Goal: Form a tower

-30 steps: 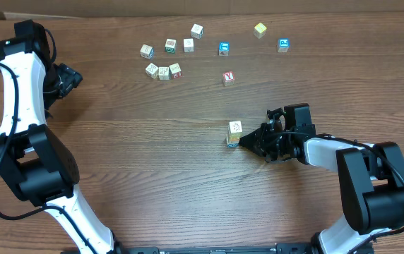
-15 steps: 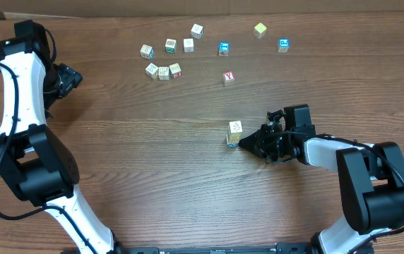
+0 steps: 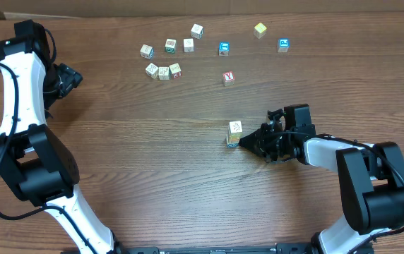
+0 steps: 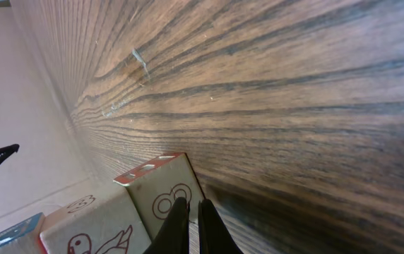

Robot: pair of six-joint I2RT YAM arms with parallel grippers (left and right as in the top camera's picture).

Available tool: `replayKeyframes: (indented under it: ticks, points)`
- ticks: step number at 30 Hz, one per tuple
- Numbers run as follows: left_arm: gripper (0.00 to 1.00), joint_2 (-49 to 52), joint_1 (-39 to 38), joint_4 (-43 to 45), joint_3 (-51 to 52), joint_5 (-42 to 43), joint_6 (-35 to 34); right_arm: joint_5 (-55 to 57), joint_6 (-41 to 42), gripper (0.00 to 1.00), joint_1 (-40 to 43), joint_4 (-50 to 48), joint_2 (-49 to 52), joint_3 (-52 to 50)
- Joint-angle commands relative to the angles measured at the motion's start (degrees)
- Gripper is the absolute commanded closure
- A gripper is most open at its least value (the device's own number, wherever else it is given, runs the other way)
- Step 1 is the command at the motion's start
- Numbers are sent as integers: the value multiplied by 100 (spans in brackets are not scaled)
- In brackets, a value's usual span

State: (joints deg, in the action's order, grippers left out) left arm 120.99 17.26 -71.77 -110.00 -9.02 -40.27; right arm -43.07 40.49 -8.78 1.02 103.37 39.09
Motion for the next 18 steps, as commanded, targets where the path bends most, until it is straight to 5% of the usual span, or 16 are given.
replayKeyframes:
  ticks: [1,18]
  points:
    - [0,17,-37,7,-76,-13,46,33,24,96,-39,-55,39,-42]
    - [1,17,-35,7,-76,-13,46,-55,11,96,-177,-13,39,-42]
